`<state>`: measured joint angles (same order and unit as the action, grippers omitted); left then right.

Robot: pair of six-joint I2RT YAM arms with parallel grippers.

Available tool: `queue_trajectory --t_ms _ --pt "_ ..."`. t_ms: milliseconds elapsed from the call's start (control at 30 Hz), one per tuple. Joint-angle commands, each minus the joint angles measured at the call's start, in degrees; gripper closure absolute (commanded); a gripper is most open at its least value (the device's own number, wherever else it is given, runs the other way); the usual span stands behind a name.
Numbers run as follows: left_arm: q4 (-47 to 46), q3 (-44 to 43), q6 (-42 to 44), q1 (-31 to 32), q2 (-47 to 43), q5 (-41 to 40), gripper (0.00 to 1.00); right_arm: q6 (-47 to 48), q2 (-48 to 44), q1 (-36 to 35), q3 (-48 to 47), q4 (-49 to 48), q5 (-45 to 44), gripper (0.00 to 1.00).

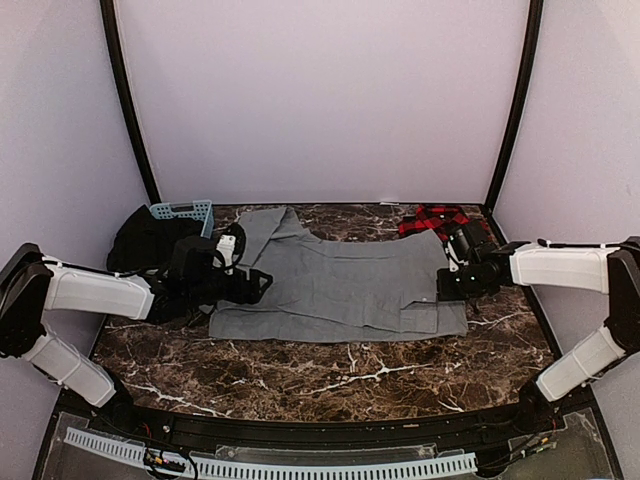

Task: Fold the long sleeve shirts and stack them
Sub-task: Adjust the sleeve of the 1/3-folded shirt.

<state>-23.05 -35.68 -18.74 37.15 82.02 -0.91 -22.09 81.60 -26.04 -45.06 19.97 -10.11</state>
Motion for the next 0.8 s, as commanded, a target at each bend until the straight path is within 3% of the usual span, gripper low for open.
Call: queue_trajectory --t_ms 0,233,400,533,767 --pt "0.4 0.0 2.6 0.1 1.5 3.6 0.18 3.4 3.5 1.1 -2.3 1.5 -1.3 1.0" --pt "1.2 -0.7 4.1 0.1 6.4 6.0 0.19 3.7 7.3 1.3 -4.9 0.8 0.8 1.0" --pt "-0.5 0.6 3.2 0.2 8.0 4.6 0.19 1.6 5.4 1.4 -1.9 -2.5 6.2 0.75" --pt "-0.9 1.0 2.9 0.2 8.8 4.1 0.19 -0.4 6.4 1.3 -0.4 -4.7 7.8 0.63" --pt "-1.8 1.8 2.6 0.2 9.4 3.4 0.19 -1.9 9.9 1.3 1.1 -8.4 9.9 0.6"
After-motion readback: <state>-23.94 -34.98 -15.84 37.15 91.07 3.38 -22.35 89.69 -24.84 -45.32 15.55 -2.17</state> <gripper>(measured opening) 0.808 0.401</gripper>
